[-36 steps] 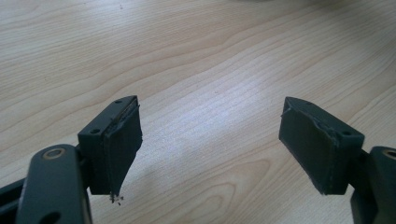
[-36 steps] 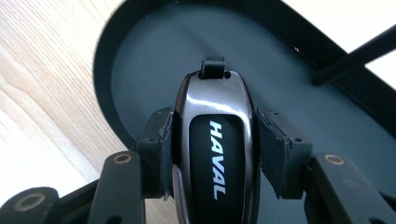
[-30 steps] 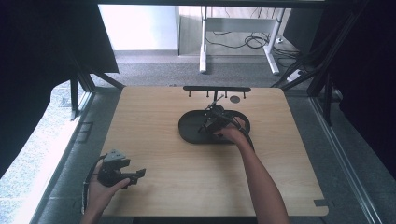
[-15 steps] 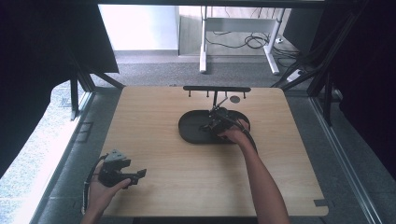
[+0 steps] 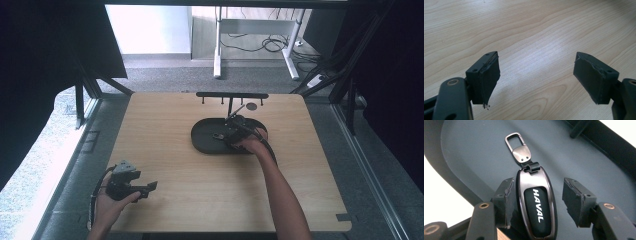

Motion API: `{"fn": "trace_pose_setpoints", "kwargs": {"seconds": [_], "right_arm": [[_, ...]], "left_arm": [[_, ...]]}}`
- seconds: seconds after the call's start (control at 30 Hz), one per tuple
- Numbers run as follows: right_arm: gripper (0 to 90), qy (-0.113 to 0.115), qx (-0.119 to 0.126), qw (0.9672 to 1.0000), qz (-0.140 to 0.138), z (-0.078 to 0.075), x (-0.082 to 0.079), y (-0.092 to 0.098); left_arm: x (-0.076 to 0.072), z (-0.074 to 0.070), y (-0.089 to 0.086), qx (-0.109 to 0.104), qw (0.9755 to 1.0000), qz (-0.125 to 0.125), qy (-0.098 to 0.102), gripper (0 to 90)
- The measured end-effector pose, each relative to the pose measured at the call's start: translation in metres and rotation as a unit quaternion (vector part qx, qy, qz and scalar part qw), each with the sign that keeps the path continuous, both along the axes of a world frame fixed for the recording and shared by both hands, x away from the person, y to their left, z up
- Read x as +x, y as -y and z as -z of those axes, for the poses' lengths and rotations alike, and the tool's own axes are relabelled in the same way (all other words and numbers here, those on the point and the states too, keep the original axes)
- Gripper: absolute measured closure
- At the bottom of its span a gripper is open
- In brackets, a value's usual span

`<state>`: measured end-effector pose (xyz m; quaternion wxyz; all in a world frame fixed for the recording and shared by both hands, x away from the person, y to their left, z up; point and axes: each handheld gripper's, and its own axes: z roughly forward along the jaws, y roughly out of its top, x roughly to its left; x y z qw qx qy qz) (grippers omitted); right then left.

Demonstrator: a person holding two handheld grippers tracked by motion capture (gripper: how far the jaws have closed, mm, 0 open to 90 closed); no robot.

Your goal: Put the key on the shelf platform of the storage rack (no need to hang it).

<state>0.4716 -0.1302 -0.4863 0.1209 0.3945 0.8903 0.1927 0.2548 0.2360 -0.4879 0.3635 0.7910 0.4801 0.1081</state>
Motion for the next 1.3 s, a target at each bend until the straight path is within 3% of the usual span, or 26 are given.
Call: {"fn": "trace_pose_setpoints", "kwargs": {"seconds": [0.3, 0.6, 0.9, 1.3], "right_arm": [[38.5, 0.024, 0.022, 0.9994, -0.013, -0.018, -0.015, 0.000], [38.4, 0.036, 0.047, 0.9974, -0.040, -0.030, -0.045, 0.005], [38.5, 0.041, 0.064, 0.9954, -0.058, -0.030, -0.074, 0.016], [39.4, 0.049, 0.117, 0.9905, -0.052, -0.016, -0.120, 0.046]], "left_arm": [[0.000, 0.000, 0.001, 0.001, 1.0000, 0.000, 0.000, 21.4], [0.000, 0.000, 0.002, 0.001, 1.0000, 0.002, 0.000, 21.4], [-0.001, 0.000, 0.003, 0.002, 1.0000, 0.003, 0.000, 21.4], [-0.001, 0.000, 0.004, 0.004, 1.0000, 0.003, 0.000, 21.3]]}}
